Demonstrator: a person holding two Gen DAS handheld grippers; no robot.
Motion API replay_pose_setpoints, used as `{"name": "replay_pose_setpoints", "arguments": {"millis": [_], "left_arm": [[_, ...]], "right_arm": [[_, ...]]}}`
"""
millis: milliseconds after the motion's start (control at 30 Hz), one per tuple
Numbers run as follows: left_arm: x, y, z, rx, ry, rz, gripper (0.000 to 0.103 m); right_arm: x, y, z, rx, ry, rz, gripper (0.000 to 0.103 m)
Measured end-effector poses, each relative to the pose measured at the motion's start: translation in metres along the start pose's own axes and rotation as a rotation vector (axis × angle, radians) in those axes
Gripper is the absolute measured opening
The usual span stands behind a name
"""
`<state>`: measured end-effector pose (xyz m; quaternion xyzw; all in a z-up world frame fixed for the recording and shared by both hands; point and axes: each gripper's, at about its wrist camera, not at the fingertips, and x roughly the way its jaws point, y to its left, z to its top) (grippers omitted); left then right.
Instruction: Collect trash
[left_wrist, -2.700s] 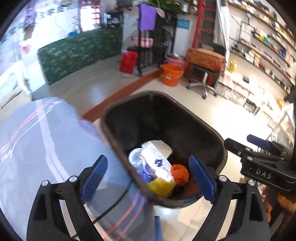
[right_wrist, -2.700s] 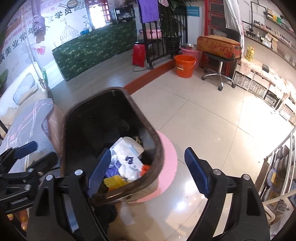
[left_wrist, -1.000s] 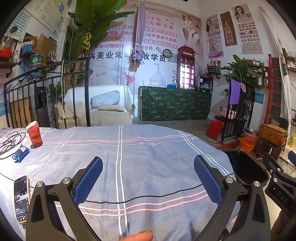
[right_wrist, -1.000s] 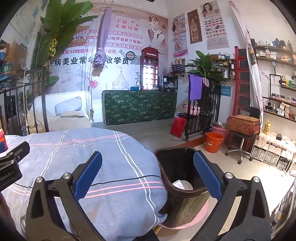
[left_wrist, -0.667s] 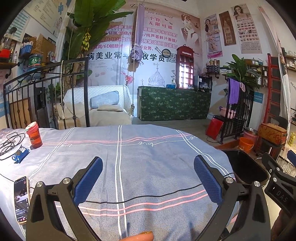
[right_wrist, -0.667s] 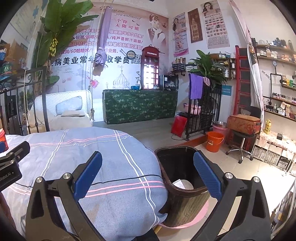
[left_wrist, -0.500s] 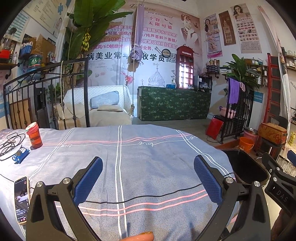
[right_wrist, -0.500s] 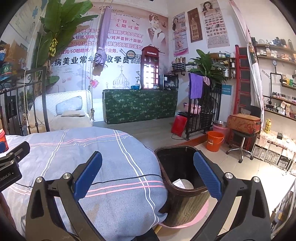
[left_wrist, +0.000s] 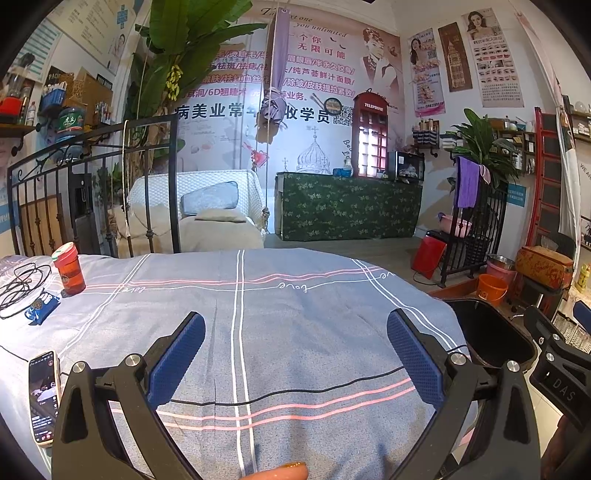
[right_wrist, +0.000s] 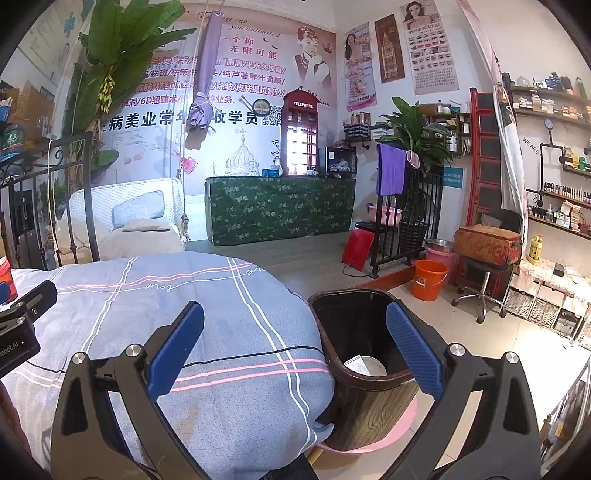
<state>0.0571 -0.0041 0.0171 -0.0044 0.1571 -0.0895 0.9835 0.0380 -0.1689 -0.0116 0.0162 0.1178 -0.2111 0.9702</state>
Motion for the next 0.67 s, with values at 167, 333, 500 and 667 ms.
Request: {"name": "replay_pose_setpoints", "arguments": {"millis": [167, 333, 500, 667], "left_arm": [[0.0003, -0.0001, -0.0009, -0.003, 0.005, -0.006, 0.097], [0.0, 0.0008, -0.0014, -0.01, 0.006, -0.015, 0.097], [0.0013, 0.001, -0.001, -0.006, 0.016, -0.017, 0.097], [0.0016, 0.002, -0.0009, -0.005, 0.019, -0.018, 0.097]], "right_arm": [[0.0002, 0.0001, 0.0, 0.001, 0.005, -0.001, 0.097], [0.0028, -0.001, -0.0013, 0.004, 0.013, -0.002, 0.097], [0.0032, -0.0017, -0.0017, 0.008, 0.016, -0.003, 0.097], [0.0026, -0.0016, -0.0021, 0.01, 0.02, -0.003, 0.097]]}}
